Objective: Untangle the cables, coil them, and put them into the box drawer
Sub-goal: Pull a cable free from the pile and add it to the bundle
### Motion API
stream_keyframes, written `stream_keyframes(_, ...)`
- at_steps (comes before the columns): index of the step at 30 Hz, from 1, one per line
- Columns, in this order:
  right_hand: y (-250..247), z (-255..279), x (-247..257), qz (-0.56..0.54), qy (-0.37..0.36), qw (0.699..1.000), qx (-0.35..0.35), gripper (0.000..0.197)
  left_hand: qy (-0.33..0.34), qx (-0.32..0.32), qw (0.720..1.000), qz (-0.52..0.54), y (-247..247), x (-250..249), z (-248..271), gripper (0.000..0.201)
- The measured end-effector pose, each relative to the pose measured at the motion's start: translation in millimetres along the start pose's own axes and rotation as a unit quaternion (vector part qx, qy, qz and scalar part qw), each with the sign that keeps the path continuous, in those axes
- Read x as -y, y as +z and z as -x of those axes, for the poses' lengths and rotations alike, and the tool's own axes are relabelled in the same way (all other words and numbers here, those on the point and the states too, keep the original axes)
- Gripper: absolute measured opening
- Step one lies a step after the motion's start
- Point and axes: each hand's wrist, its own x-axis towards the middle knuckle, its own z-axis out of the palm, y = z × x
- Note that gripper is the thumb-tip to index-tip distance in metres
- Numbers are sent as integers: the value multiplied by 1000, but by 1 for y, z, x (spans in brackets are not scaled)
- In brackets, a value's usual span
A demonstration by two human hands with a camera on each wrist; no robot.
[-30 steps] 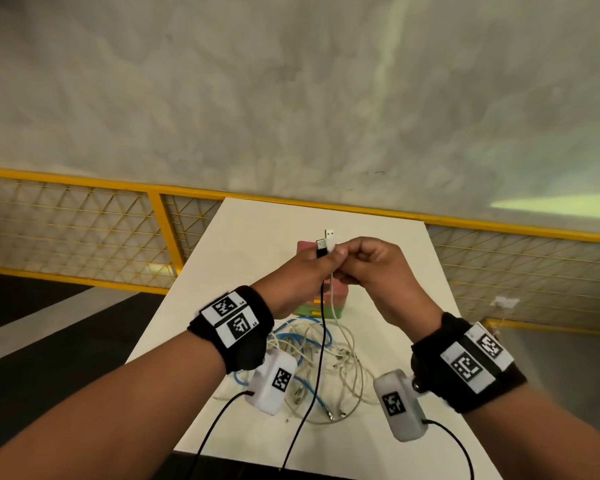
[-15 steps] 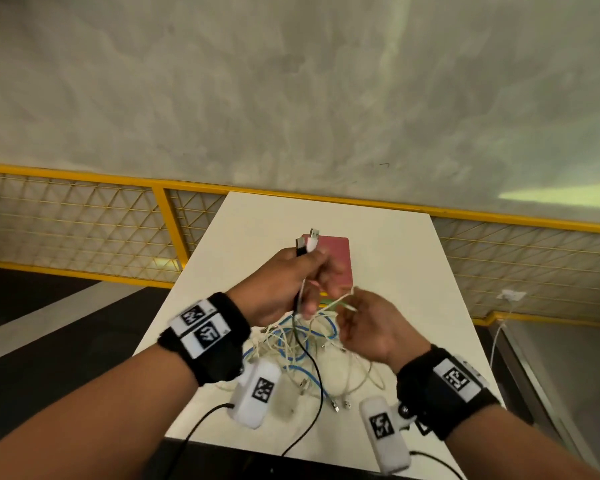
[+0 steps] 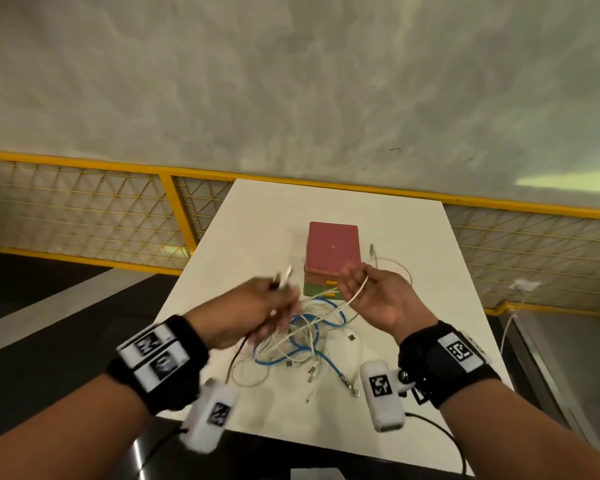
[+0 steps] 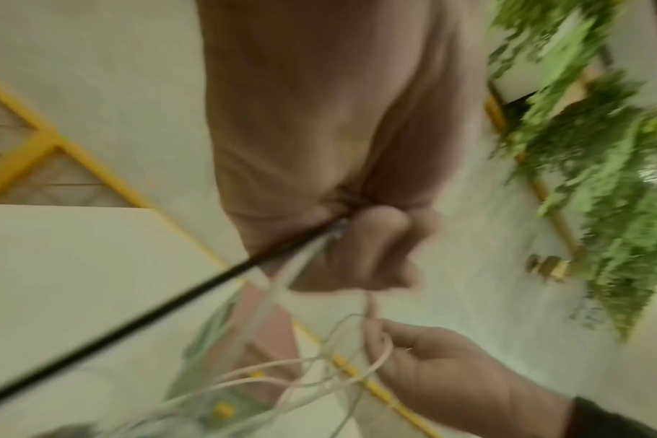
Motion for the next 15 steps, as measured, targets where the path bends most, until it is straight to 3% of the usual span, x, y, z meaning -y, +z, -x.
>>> stream_keyframes(2,5,9,-16,37,11,999,37,25,86,-114,990,-5,15,-18,-24,26)
stream_keyframes(3,8,13,-22,50,11,997,53,26,116,-132,983,-46,24,-24,-35,23)
stream_keyframes(5,12,19,-30,57,9,996,72,29,131,-122,977,-119,42,-20,-51,20)
stream_keyframes(7,12,22,-31,70,10,995,71,29,125,-113,978,-121,54,-11,-58,15)
stream_keyframes(10,7,18,-21,82,25,994,61,23,134,-38,985,-98,61,-6,-54,17)
stream_keyframes(15,-4,5,-1,66,28,997,2,23,8,166,968,-189,36,23,-17,24)
